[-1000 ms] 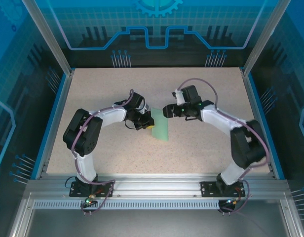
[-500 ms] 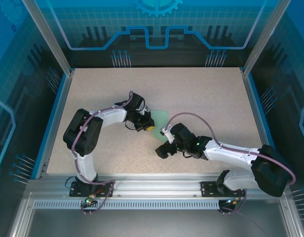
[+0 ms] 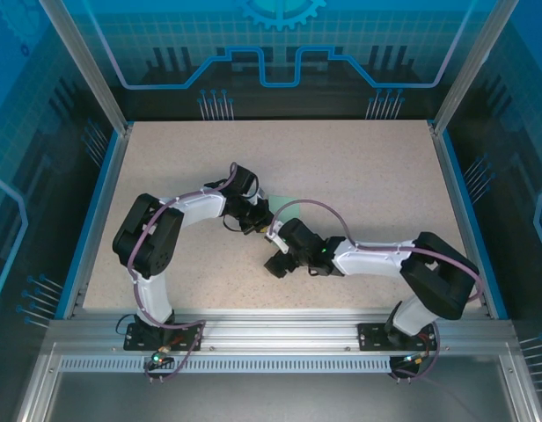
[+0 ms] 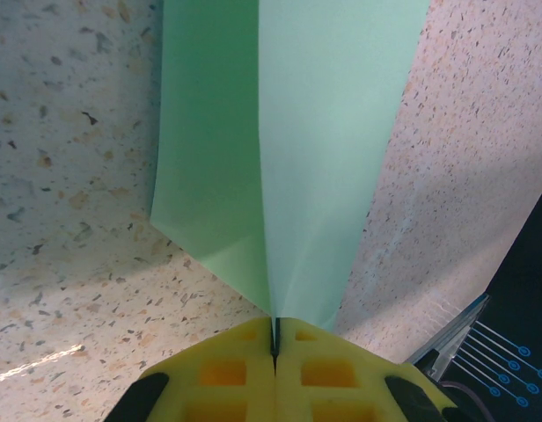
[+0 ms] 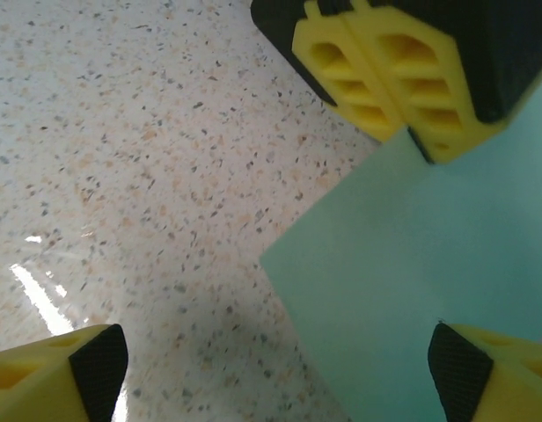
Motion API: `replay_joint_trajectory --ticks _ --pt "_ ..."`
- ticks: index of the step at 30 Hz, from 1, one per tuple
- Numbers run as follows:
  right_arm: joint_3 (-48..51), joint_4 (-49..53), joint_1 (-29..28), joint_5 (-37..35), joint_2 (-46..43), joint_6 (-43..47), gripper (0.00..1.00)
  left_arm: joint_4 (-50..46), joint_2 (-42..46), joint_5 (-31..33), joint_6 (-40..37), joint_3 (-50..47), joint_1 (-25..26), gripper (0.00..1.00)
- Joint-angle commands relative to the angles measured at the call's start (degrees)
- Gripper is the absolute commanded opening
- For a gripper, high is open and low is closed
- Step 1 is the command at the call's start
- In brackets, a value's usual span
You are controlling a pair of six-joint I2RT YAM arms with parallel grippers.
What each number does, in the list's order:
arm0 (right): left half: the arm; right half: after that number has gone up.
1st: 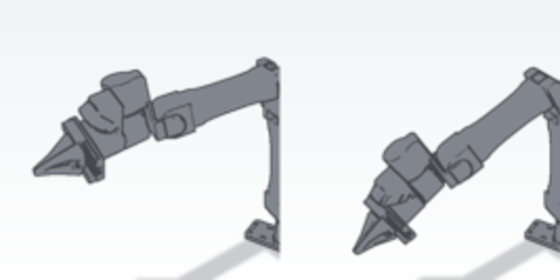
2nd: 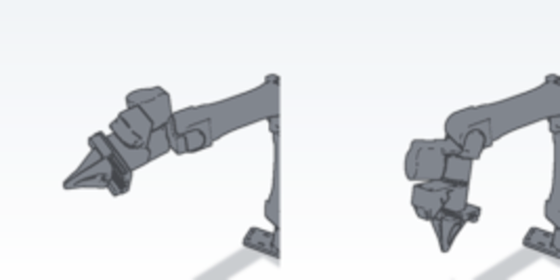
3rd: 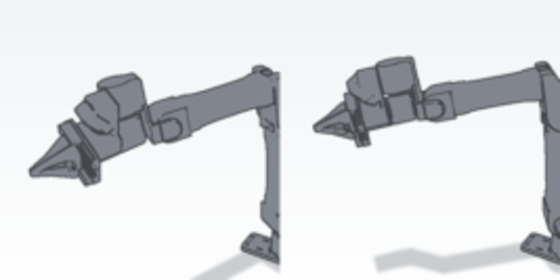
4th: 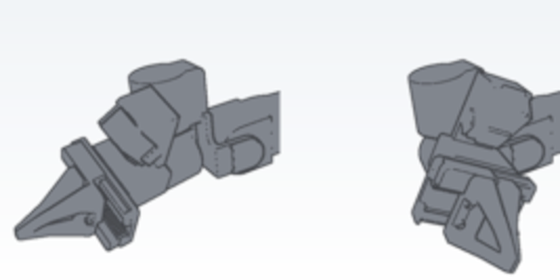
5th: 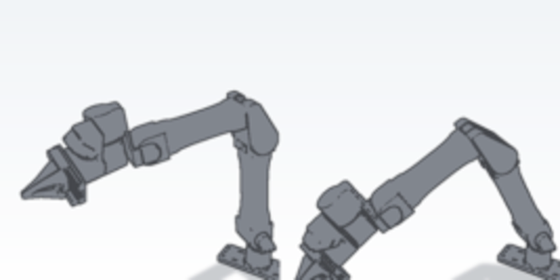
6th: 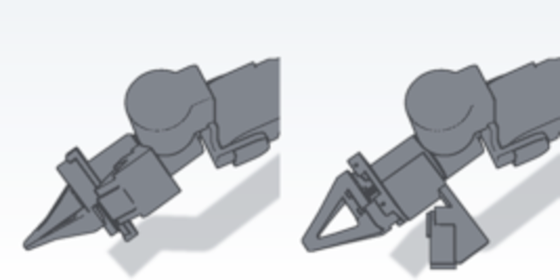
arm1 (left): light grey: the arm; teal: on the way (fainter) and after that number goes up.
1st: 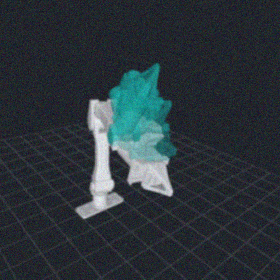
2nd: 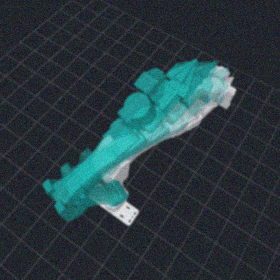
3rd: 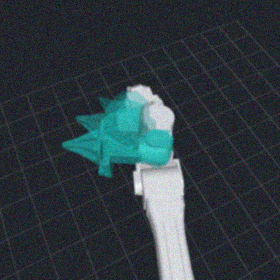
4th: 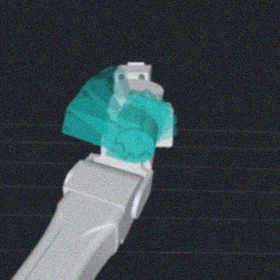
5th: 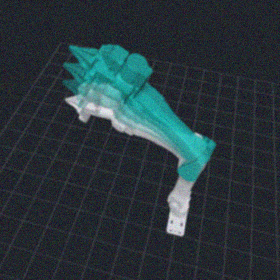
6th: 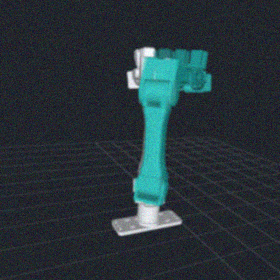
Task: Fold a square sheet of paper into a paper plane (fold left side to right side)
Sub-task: Third fold the triangle at the center of the table.
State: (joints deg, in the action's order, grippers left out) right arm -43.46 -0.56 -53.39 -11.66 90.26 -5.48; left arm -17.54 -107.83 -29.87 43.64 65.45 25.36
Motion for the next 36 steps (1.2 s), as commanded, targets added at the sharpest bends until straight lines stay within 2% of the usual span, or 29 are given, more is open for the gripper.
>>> replay_joint_trajectory --ticks 1,10,18,22,25,31,33,36 --pt "-3.3 -1.67 -0.84 -1.94 2.63 1.96 0.87 -1.05 1.27 -1.88 0.86 -0.15 0.27 0.02" --pt "-4.44 -3.97 0.22 -2.17 4.76 1.93 0.66 -0.99 1.73 -1.94 1.01 -0.72 0.3 0.03" --pt "-3.82 -3.53 1.05 0.56 3.66 1.82 0.21 -1.54 1.74 -1.45 0.39 -0.83 0.26 0.06" --pt "-3.08 -2.68 1.61 2.75 3.1 1.7 0.07 -2.55 1.83 -0.63 -0.56 -0.51 0.06 0.11" --pt "-2.46 -1.95 2.6 5.2 2.64 1.41 0.01 -4.18 2.5 -0.06 -2.14 -0.26 -0.44 0.21" --pt "-1.63 -1.64 5.21 11.6 1.7 -0.4 0.0 -9.47 7.73 2.23 -6.84 -0.96 -4.09 0.46" --pt "-1.45 -1.9 5.91 13.58 1.67 -0.68 0.0 -11.12 9.87 2.91 -8.63 -0.94 -5.48 0.49" --pt "-1.58 -1.99 7.14 16.69 1.98 -1.53 0.0 -12.84 11.92 3.37 -10.91 0.39 -6.99 0.47"
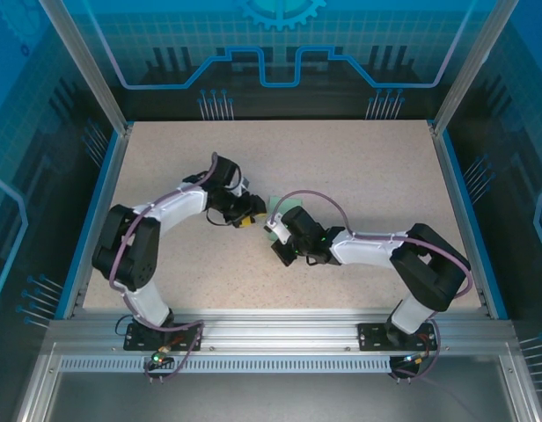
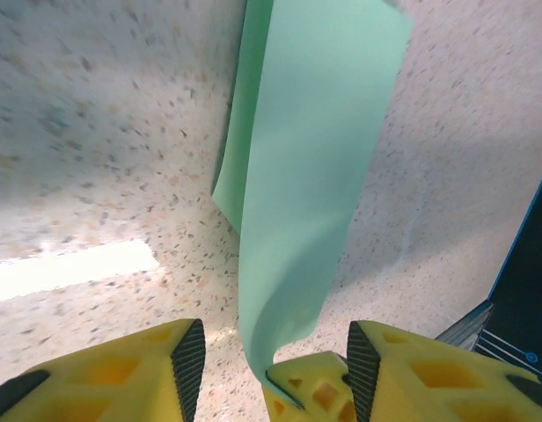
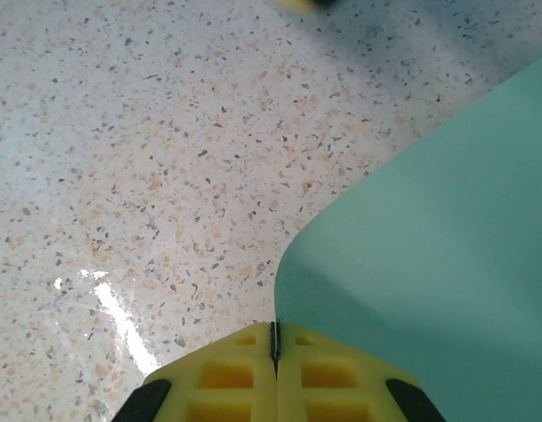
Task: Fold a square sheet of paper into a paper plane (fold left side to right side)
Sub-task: Third fold the triangle at the center of the table.
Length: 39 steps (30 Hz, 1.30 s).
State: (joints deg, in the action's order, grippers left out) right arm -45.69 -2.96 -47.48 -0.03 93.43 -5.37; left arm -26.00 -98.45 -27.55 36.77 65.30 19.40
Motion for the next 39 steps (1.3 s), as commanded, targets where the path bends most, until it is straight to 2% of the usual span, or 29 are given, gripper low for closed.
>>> replay_joint_trajectory --ticks 1,6,13,20,25,34,39 --pt "0.6 0.49 1.59 5.83 -1.1 -1.98 0.0 -4.22 2.49 0.69 -5.07 1.39 -1.05 0.45" --pt "0.58 0.3 3.22 8.53 -0.21 -3.27 0.0 -2.78 -4.5 -5.14 -6.65 8.25 -0.35 0.3" --pt "0.06 -0.04 3.71 9.29 0.68 -5.03 0.0 -6.79 -17.67 -6.62 -9.66 21.22 3.31 0.26" --pt "-0.34 0.08 4.1 10.47 1.0 -5.25 0.0 -8.48 -26.03 -7.08 -11.49 27.65 4.76 0.25" --pt "-0.86 0.64 4.61 11.74 1.14 -5.62 0.0 -9.62 -29.22 -5.79 -12.67 28.93 5.47 0.25" --pt "-1.34 1.13 8.66 18.48 2.69 -7.86 0.01 -11.07 -31.66 -2.83 -14.0 27.6 5.74 0.24" --pt "-2.13 2.8 11.07 19.57 4.19 -9.23 0.01 -10.83 -32.15 -2.44 -13.97 26.99 5.69 0.23"
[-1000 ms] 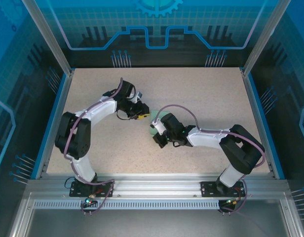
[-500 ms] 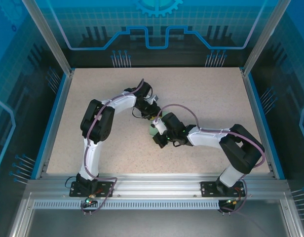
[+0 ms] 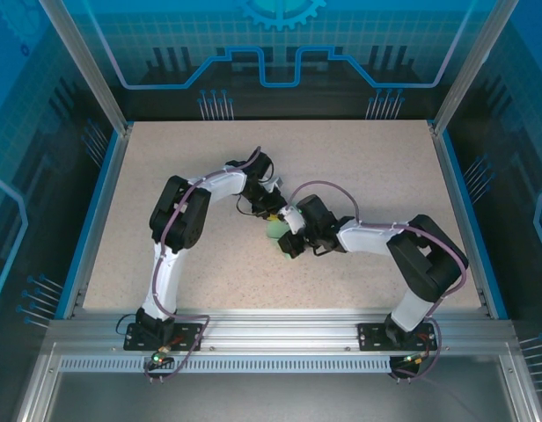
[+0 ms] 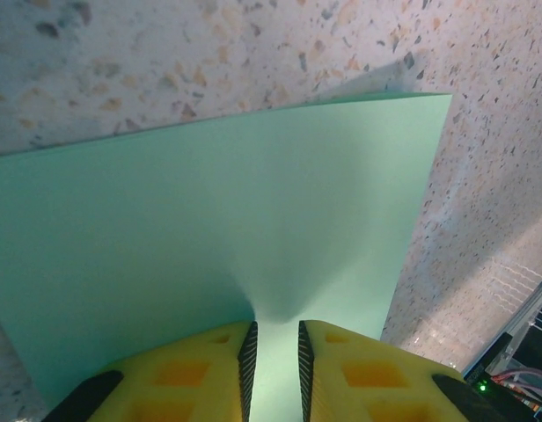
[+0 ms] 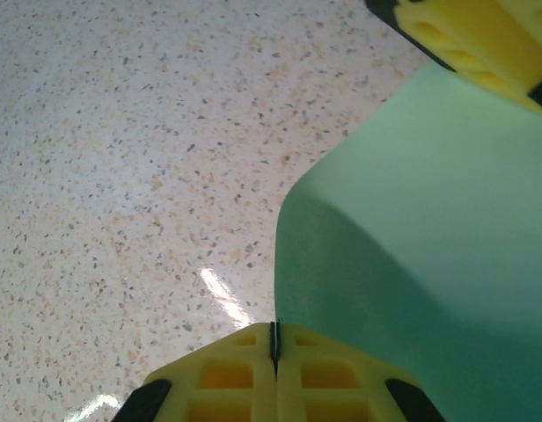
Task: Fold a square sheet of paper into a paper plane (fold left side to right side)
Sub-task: Third fold the triangle at the center of the table.
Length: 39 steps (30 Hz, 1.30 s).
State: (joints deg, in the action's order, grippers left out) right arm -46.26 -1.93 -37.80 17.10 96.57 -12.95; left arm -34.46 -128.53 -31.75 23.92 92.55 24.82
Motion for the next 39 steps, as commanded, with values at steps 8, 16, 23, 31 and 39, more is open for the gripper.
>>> replay_joint_trajectory --ticks 8,16,23,31,39 --pt "-3.07 3.74 4.83 2.48 2.9 -3.92 0.01 -2.48 -2.59 1.99 -0.91 -0.23 0.32 0.23" --pt "-3.5 4.68 7.77 3.17 4.16 -5.92 0.01 -2.51 -2.62 2.34 -0.5 -0.64 0.58 0.23" --pt "-3.83 5.81 8.27 1.96 4.89 -6.02 0.02 -2.85 -2.86 2.46 -0.62 -0.44 0.66 0.23" --pt "-3.57 4.33 9.09 2.02 4.84 -7.62 0.02 -2.81 -3.15 2.35 -0.27 -0.02 0.66 0.23" --pt "-3.7 3.17 9.17 2.41 5.0 -7.88 0.02 -2.56 -3.05 2.67 -0.1 -0.44 0.78 0.23"
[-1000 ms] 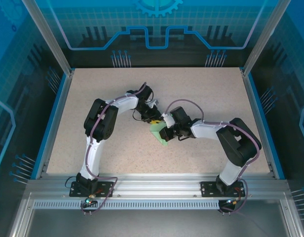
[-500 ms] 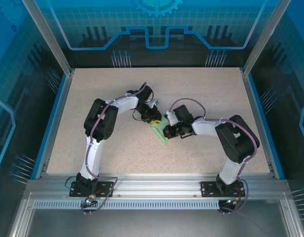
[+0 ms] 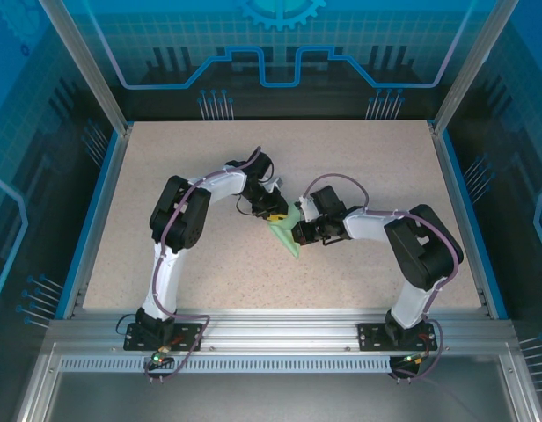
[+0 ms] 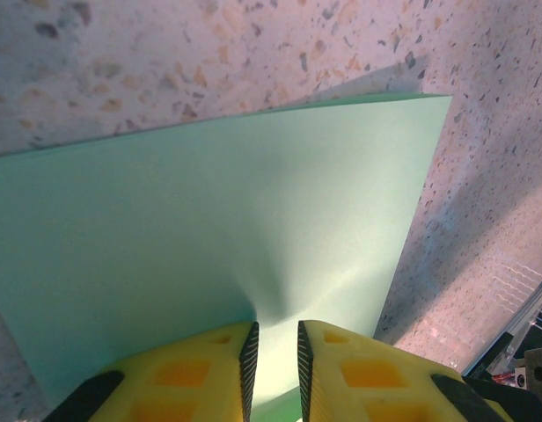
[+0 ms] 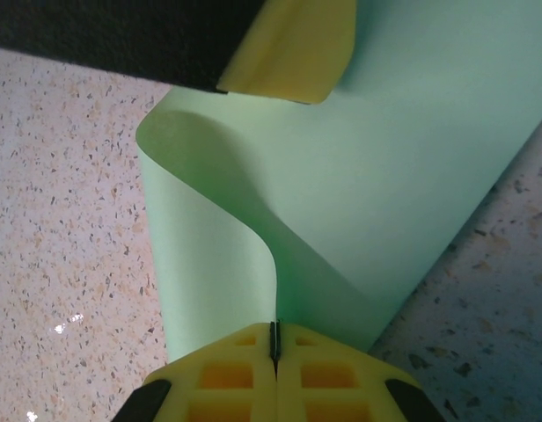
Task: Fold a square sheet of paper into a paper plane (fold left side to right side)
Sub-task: Third fold the triangle at the center of the table.
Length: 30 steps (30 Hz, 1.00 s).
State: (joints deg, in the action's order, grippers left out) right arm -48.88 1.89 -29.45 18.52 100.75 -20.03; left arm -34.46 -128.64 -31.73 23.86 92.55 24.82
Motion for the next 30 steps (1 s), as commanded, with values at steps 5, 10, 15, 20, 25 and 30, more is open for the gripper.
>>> replay_joint_trajectory --ticks 5,10,15,20,25,30 --pt "-1.18 0.68 0.89 -0.36 0.6 -0.26 0.02 -2.72 -2.86 2.73 0.09 -0.32 0.99 0.23" --pt "-1.2 0.84 1.07 -0.73 0.32 -0.2 0.02 -2.74 -2.86 2.85 0.1 -0.27 1.02 0.23" --pt "-0.62 0.57 1.07 -1.43 -0.58 -0.43 0.02 -2.75 -3.0 2.87 0.14 -0.32 1.1 0.23" --pt "-0.38 0.31 1.24 -1.59 -1.17 -0.62 0.02 -2.72 -3.04 2.8 0.14 -0.31 1.08 0.23" --pt "-0.76 0.91 1.24 -1.63 -1.08 -0.43 0.02 -2.66 -3.04 2.7 0.14 -0.28 1.1 0.23" --pt "-0.61 1.83 1.29 -2.42 -1.5 -0.01 0.02 -2.59 -3.05 2.69 0.16 -0.4 1.09 0.23"
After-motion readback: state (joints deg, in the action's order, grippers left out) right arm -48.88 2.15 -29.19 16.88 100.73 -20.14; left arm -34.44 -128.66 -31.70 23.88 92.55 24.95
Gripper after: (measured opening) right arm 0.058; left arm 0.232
